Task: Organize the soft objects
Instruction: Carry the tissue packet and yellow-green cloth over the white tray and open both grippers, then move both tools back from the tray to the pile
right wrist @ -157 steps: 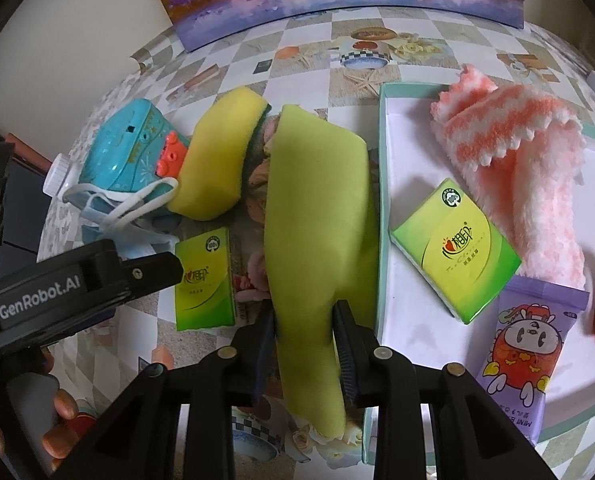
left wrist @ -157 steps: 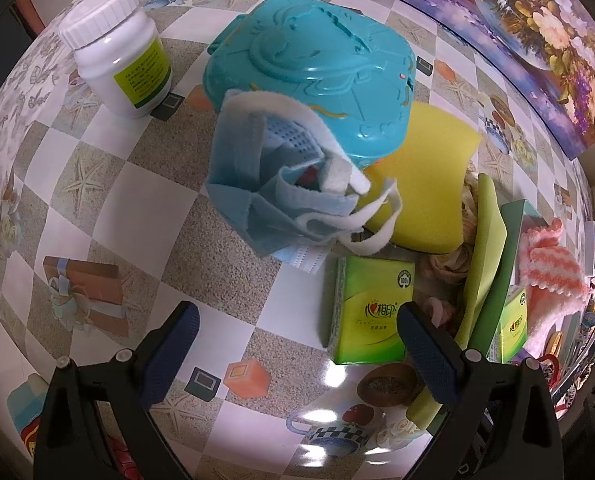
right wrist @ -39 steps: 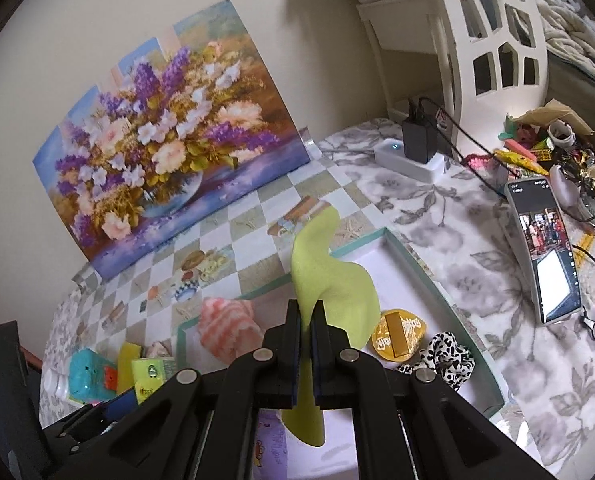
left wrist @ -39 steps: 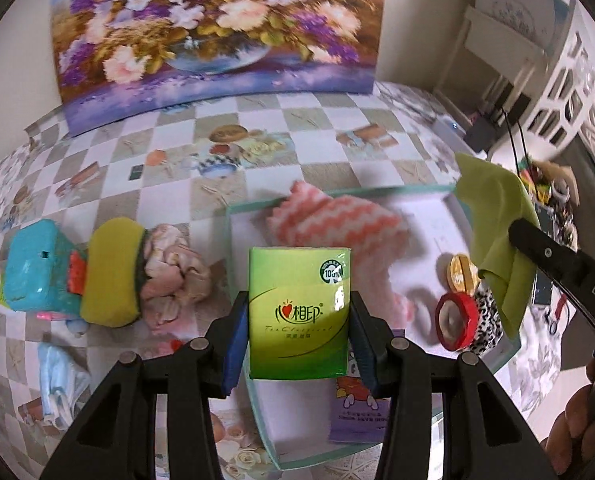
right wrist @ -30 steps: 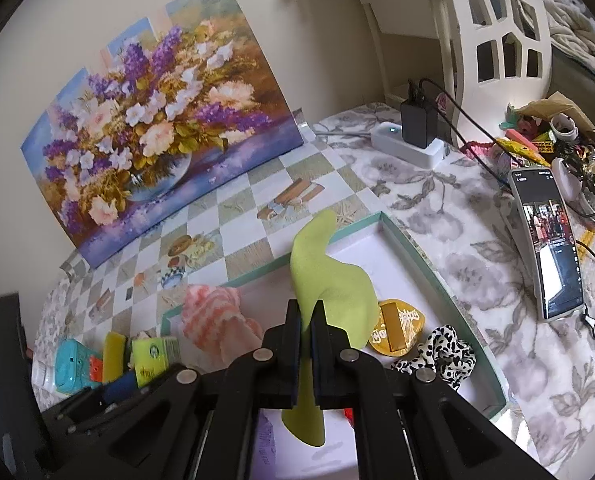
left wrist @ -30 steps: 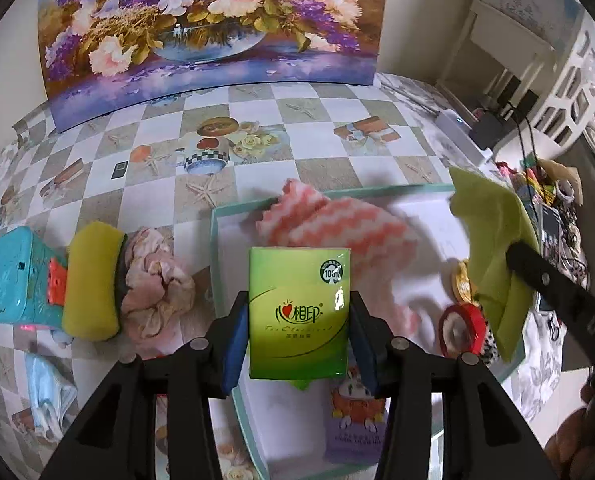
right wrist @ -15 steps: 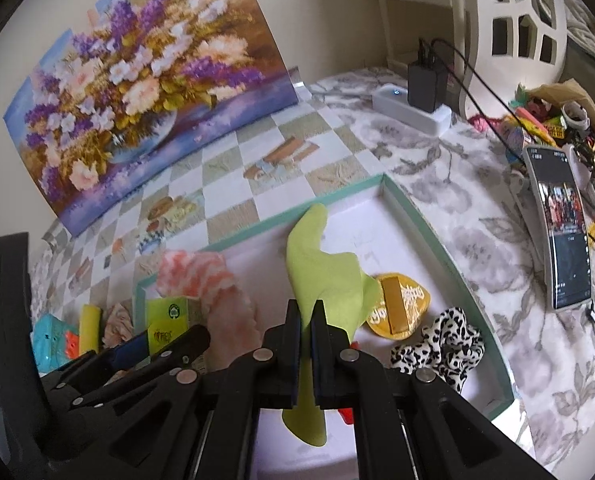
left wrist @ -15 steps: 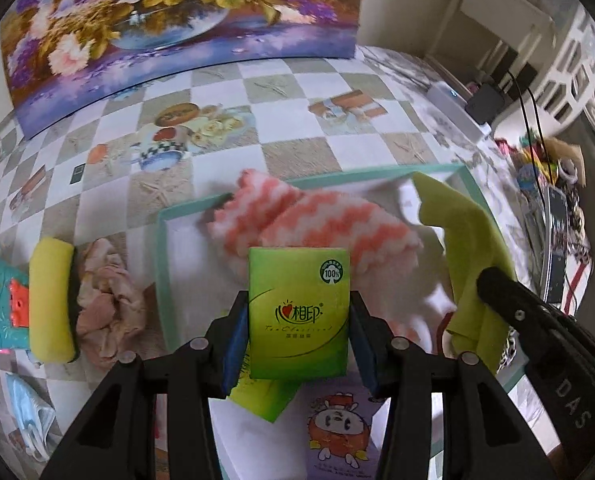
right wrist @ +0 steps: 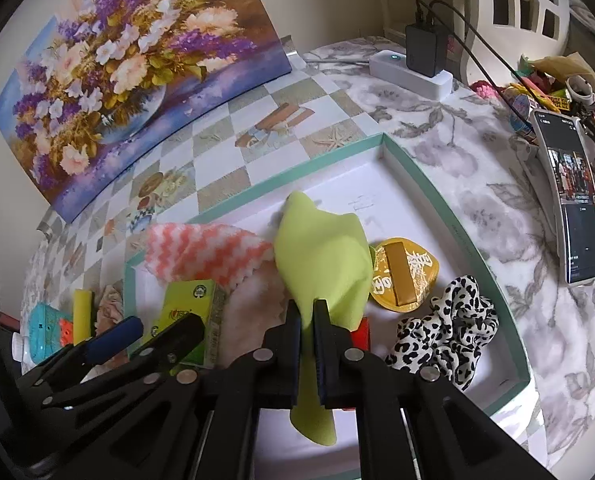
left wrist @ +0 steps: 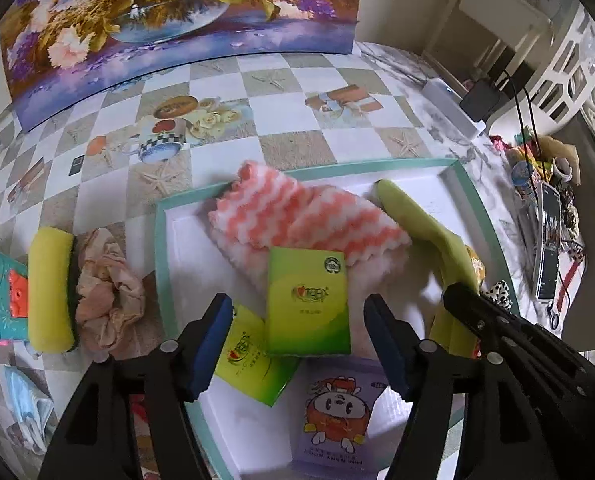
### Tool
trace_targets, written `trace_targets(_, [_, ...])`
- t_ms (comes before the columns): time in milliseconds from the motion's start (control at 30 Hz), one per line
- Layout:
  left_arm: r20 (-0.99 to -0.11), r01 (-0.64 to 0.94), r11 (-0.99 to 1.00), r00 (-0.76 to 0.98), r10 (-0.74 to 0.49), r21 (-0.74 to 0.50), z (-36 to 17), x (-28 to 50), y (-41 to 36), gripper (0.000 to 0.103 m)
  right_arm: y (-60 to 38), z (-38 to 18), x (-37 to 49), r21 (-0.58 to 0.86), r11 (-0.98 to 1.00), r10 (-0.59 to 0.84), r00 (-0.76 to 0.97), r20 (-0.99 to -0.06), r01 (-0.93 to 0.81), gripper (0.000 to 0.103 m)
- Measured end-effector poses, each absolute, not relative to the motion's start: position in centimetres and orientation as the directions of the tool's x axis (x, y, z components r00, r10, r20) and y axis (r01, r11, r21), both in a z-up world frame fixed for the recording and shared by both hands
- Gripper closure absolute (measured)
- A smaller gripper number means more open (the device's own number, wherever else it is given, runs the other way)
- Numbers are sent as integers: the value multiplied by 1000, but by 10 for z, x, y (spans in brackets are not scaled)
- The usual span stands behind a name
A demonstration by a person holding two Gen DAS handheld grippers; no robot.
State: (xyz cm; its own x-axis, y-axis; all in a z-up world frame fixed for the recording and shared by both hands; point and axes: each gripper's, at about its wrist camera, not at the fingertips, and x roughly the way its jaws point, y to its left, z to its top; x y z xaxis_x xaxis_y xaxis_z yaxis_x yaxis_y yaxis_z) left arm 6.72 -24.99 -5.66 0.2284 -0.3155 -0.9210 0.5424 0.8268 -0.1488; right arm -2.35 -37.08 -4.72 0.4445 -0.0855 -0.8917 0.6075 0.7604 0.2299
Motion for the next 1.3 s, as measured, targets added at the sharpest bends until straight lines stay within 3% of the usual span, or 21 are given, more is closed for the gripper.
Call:
trace_targets(267, [-925,456,882,271,-266,-119,-45,79,-225,21,-366,-39,-23,225,767,-107,466,-878,601,91])
trace_targets(333, [-928,433,895,277,-250,-112,-45,83,-218,21,-365,-38,-23,219,766,-115,465,-878,604,67])
trace_targets(367, [-930,421,901,276,-241,-108,-46,85,-215,20,-365,-37,-24,218,765,-119,465,-877,606,45])
trace_targets(400, [-934,405,909,275,-230,-104,-47,87,-211,20,-366,-36,-24,221,763,-123,471,-873,608,39])
trace_targets(533, [-947,331,938,259,-191,-98,-54,95,-195,9,-365,-32,-25,211,761,-145,478,-867,613,39])
trace_targets(633, [-951,284,954,257,-170,-93,-57,100,-184,8,-365,-33,-24,198,763,-150,467,-872,615,36])
trace_targets(867, [-955,219,973,268,-126,-66,-59,107,-168,3,-363,-36,-22,151,775,-184,447,-875,614,1])
trace_targets(1300, [-971,183,979,206,-122,-84,-63,111,-149,3,-354,-34,-20,96,797,-207,420,-884,596,0])
